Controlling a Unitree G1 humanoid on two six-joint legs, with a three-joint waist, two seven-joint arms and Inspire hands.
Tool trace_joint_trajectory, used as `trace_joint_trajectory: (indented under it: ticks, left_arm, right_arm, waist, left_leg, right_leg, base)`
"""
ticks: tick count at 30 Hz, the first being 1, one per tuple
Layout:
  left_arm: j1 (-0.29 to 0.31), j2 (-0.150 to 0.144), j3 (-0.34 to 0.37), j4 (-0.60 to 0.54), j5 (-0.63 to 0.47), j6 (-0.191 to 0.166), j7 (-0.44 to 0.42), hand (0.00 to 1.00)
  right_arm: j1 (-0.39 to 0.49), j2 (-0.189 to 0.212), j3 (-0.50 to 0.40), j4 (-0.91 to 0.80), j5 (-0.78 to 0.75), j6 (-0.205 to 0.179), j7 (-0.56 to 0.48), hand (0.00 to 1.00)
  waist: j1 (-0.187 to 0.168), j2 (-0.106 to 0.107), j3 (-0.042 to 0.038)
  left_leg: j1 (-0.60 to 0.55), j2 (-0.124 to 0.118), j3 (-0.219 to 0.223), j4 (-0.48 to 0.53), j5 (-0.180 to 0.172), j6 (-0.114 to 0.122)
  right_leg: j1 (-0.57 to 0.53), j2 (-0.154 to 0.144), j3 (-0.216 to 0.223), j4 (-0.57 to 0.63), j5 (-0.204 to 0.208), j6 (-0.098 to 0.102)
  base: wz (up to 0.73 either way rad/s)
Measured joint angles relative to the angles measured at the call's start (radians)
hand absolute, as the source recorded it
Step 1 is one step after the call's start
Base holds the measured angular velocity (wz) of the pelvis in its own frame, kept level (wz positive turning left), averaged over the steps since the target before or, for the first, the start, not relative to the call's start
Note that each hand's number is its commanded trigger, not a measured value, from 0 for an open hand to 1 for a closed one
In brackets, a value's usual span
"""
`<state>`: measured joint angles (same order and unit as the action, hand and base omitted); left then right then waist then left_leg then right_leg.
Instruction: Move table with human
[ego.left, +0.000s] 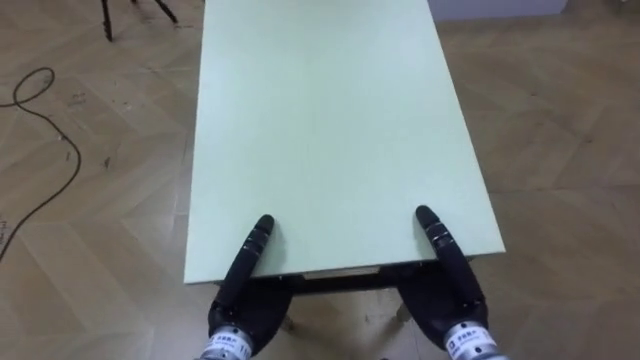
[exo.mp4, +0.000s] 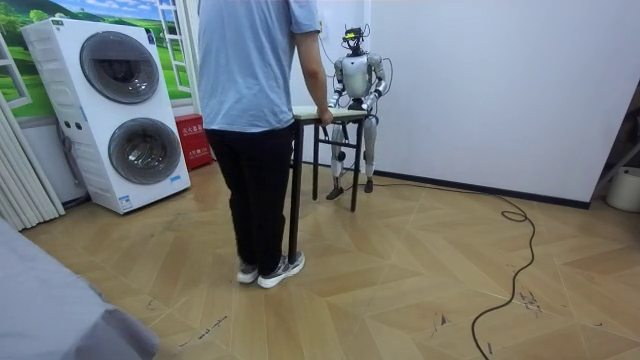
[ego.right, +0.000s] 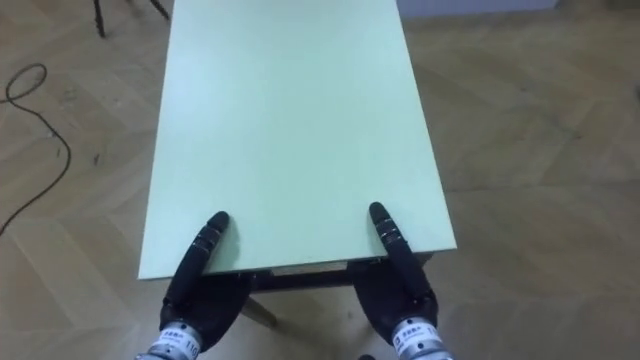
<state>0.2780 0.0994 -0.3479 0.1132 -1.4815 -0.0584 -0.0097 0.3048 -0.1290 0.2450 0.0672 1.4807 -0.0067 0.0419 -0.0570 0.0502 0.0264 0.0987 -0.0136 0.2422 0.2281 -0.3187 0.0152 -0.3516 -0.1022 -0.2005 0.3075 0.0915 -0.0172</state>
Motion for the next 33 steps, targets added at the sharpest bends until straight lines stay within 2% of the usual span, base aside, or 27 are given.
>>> trace_joint_trajectory:
  ticks: [1,2,3,4,5,6,7,8,9,11,12,13,14,15,16,18,20,22,23,24,25,26,27,28,29,30,33]
  left_arm:
    - [-0.001,0.000,0.000,0.000,-0.002,0.001,0.000,1.00]
    - [-0.002,0.005,0.003,0.000,0.005,0.004,0.000,1.00]
    - [-0.002,0.003,0.005,0.000,0.013,0.005,0.000,1.00]
    - [-0.005,0.002,0.009,0.000,0.016,0.005,0.001,1.00]
    - [-0.012,0.003,0.010,0.000,0.008,0.007,0.000,1.00]
    - [-0.023,0.010,0.009,0.000,0.008,0.016,0.005,1.00]
    - [-0.031,0.014,0.008,0.001,0.009,0.026,0.011,1.00]
    - [-0.042,0.020,0.007,0.001,0.019,0.044,0.026,1.00]
    - [-0.044,0.026,0.009,0.001,0.034,0.045,0.029,1.00]
    - [-0.033,0.028,0.010,0.001,0.036,0.048,0.028,1.00]
    - [-0.029,0.026,0.012,0.000,0.038,0.053,0.026,1.00]
    - [-0.029,0.025,0.015,0.000,0.040,0.054,0.025,1.00]
    - [-0.030,0.021,0.024,-0.001,0.040,0.054,0.024,1.00]
    - [-0.030,0.015,0.031,-0.002,0.041,0.056,0.024,1.00]
    - [-0.029,0.013,0.030,-0.002,0.041,0.059,0.024,1.00]
    - [-0.015,0.012,0.030,-0.007,0.043,0.061,0.024,1.00]
    - [-0.012,0.019,0.030,-0.015,0.047,0.061,0.024,1.00]
    - [-0.003,0.018,0.036,-0.030,0.059,0.060,0.024,1.00]
    - [0.008,0.021,0.043,-0.041,0.060,0.060,0.024,1.00]
    - [0.012,0.026,0.054,-0.049,0.057,0.060,0.020,1.00]
    - [0.011,0.026,0.058,-0.051,0.057,0.060,0.018,1.00]
    - [0.011,0.022,0.064,-0.053,0.059,0.060,0.018,1.00]
    - [0.011,0.024,0.066,-0.056,0.064,0.063,0.017,1.00]
    - [0.011,0.029,0.066,-0.059,0.069,0.065,0.018,1.00]
    - [0.010,0.034,0.066,-0.062,0.074,0.067,0.019,1.00]
    - [0.010,0.037,0.068,-0.063,0.078,0.066,0.019,1.00]
    - [0.011,0.035,0.063,-0.063,0.081,0.067,0.021,1.00]
  right_arm:
    - [0.000,0.000,0.000,0.000,0.000,-0.001,0.000,1.00]
    - [0.000,0.000,-0.001,0.000,-0.004,0.000,-0.002,1.00]
    - [-0.002,0.000,-0.001,0.000,-0.004,0.001,-0.002,1.00]
    - [-0.003,0.001,-0.002,-0.001,-0.002,0.001,-0.002,1.00]
    - [-0.006,0.004,-0.005,-0.002,0.001,0.004,-0.003,1.00]
    - [-0.002,0.012,-0.013,-0.001,0.005,0.009,-0.007,1.00]
    - [0.006,0.012,-0.020,-0.002,0.010,0.010,-0.007,1.00]
    - [0.023,0.018,-0.031,-0.003,0.019,0.011,-0.007,1.00]
    - [0.029,0.023,-0.030,-0.003,0.028,0.014,-0.007,1.00]
    - [0.038,0.020,-0.029,-0.003,0.029,0.020,-0.008,1.00]
    - [0.040,0.017,-0.029,-0.003,0.030,0.020,-0.007,1.00]
    - [0.040,0.016,-0.028,-0.005,0.032,0.020,-0.007,1.00]
    - [0.036,0.017,-0.022,-0.010,0.032,0.020,-0.007,1.00]
    - [0.030,0.015,-0.018,-0.009,0.032,0.017,-0.008,1.00]
    - [0.030,0.016,-0.016,-0.009,0.033,0.013,-0.009,1.00]
    - [0.031,0.003,-0.001,-0.002,0.038,0.006,-0.008,1.00]
    - [0.030,0.004,0.002,-0.003,0.037,0.002,-0.007,1.00]
    - [0.030,0.007,0.001,-0.003,0.033,0.001,-0.003,1.00]
    - [0.031,0.011,0.002,-0.003,0.032,0.003,-0.003,1.00]
    - [0.019,0.013,0.010,-0.003,0.031,0.004,-0.003,1.00]
    - [0.013,0.013,0.012,-0.003,0.030,0.004,-0.003,1.00]
    - [0.004,0.012,0.018,-0.003,0.030,-0.002,-0.003,1.00]
    - [0.002,0.011,0.032,0.000,0.037,-0.016,-0.003,1.00]
    - [0.004,0.007,0.041,0.001,0.046,-0.023,-0.003,1.00]
    - [0.011,0.008,0.048,0.001,0.057,-0.025,-0.003,1.00]
    - [0.014,0.008,0.048,0.001,0.056,-0.025,-0.003,1.00]
    - [0.023,0.008,0.046,0.001,0.060,-0.029,-0.003,1.00]
  waist:
    - [0.000,-0.002,0.0014]
    - [-0.008,-0.009,0.0010]
    - [-0.016,-0.012,0.0006]
    - [-0.034,-0.015,-0.0003]
    - [-0.045,-0.018,-0.0012]
    - [-0.051,-0.020,-0.0005]
    - [-0.057,-0.020,-0.0007]
    - [-0.064,-0.028,-0.0042]
    - [-0.065,-0.044,-0.0051]
    - [-0.051,-0.054,-0.0055]
    - [-0.040,-0.057,-0.0068]
    - [-0.031,-0.061,-0.0064]
    - [-0.022,-0.071,-0.0060]
    - [-0.006,-0.073,-0.0057]
    - [0.003,-0.069,-0.0056]
    - [0.031,-0.070,-0.0052]
    - [0.037,-0.073,-0.0059]
    - [0.040,-0.080,-0.0046]
    - [0.040,-0.087,-0.0063]
    - [0.051,-0.096,-0.0054]
    - [0.058,-0.101,-0.0048]
    - [0.065,-0.102,-0.0054]
    - [0.066,-0.098,-0.0052]
    - [0.063,-0.099,-0.0044]
    - [0.059,-0.107,-0.0030]
    - [0.060,-0.110,-0.0015]
    - [0.057,-0.103,-0.0025]
  left_leg:
    - [-0.004,-0.004,0.000,0.005,0.000,0.003]
    - [-0.020,-0.017,0.001,0.016,0.004,0.017]
    - [-0.031,-0.022,0.003,0.019,0.008,0.023]
    - [-0.058,-0.033,0.008,0.027,0.019,0.045]
    - [-0.085,-0.036,0.039,0.028,0.031,0.067]
    - [-0.102,-0.027,0.107,0.035,0.041,0.085]
    - [-0.109,-0.020,0.138,0.040,0.043,0.089]
    - [-0.106,-0.017,0.182,0.040,0.051,0.102]
    - [-0.106,-0.028,0.190,0.043,0.056,0.109]
    - [-0.110,-0.047,0.202,0.050,0.057,0.111]
    - [-0.121,-0.052,0.213,0.058,0.058,0.113]
    - [-0.128,-0.054,0.220,0.065,0.058,0.113]
    - [-0.151,-0.052,0.218,0.085,0.057,0.113]
    - [-0.179,-0.039,0.190,0.117,0.057,0.112]
    - [-0.187,-0.029,0.175,0.128,0.058,0.111]
    - [-0.193,0.014,0.162,0.130,0.070,0.090]
    - [-0.207,0.035,0.160,0.119,0.081,0.075]
    - [-0.214,0.041,0.143,0.107,0.089,0.068]
    - [-0.224,0.040,0.099,0.115,0.090,0.067]
    - [-0.250,0.036,0.057,0.135,0.090,0.066]
    - [-0.264,0.035,0.053,0.146,0.089,0.065]
    - [-0.282,0.040,0.054,0.156,0.089,0.050]
    - [-0.297,0.056,0.057,0.169,0.092,0.042]
    - [-0.301,0.061,0.058,0.176,0.092,0.041]
    - [-0.302,0.070,0.054,0.169,0.099,0.029]
    - [-0.309,0.073,0.044,0.167,0.109,0.018]
    - [-0.317,0.073,0.024,0.168,0.120,0.017]
  right_leg:
    - [-0.001,-0.006,-0.002,-0.002,0.009,0.001]
    - [-0.010,-0.021,0.004,-0.003,0.029,0.007]
    - [-0.018,-0.022,0.008,-0.004,0.043,0.015]
    - [-0.026,-0.037,0.015,-0.021,0.083,0.035]
    - [-0.037,-0.043,0.039,-0.040,0.121,0.058]
    - [-0.058,-0.064,0.030,0.065,0.057,0.071]
    - [-0.068,-0.079,0.014,0.169,-0.015,0.071]
    - [-0.068,-0.115,-0.007,0.373,-0.135,0.062]
    - [-0.045,-0.146,-0.003,0.532,-0.206,0.076]
    - [0.026,-0.189,0.013,0.655,-0.244,0.088]
    - [0.092,-0.208,0.014,0.672,-0.243,0.090]
    - [0.121,-0.215,0.017,0.662,-0.241,0.090]
    - [0.170,-0.218,0.023,0.617,-0.260,0.111]
    - [0.188,-0.198,0.009,0.556,-0.294,0.131]
    - [0.195,-0.183,0.007,0.534,-0.295,0.130]
    - [0.227,-0.133,-0.004,0.438,-0.297,0.130]
    - [0.252,-0.101,-0.004,0.348,-0.306,0.123]
    - [0.248,-0.087,-0.004,0.318,-0.310,0.122]
    - [0.247,-0.079,0.004,0.279,-0.350,0.113]
    - [0.244,-0.071,0.005,0.159,-0.375,0.100]
    - [0.244,-0.063,0.001,0.096,-0.367,0.097]
    - [0.253,-0.060,-0.022,0.051,-0.355,0.083]
    - [0.268,-0.040,-0.022,0.018,-0.333,0.072]
    - [0.281,-0.027,-0.019,-0.004,-0.325,0.068]
    - [0.300,-0.004,-0.021,-0.039,-0.316,0.060]
    - [0.300,0.005,-0.028,-0.055,-0.306,0.055]
    - [0.300,0.008,-0.050,-0.054,-0.303,0.052]
  base:
    - [0.06]
    - [0.06]
    - [0.20]
    - [0.31]
    - [0.46]
    - [0.47]
    - [0.62]
    - [0.53]
    - [0.32]
    - [-0.14]
    - [-0.26]
    - [-0.33]
    - [-0.37]
    - [-0.36]
    - [-0.40]
    - [-0.46]
    - [-0.28]
    - [-0.27]
    - [-0.41]
    - [-0.46]
    - [-0.42]
    - [-0.09]
    - [0.08]
    - [0.33]
    - [0.27]
    - [0.21]
    - [0.16]
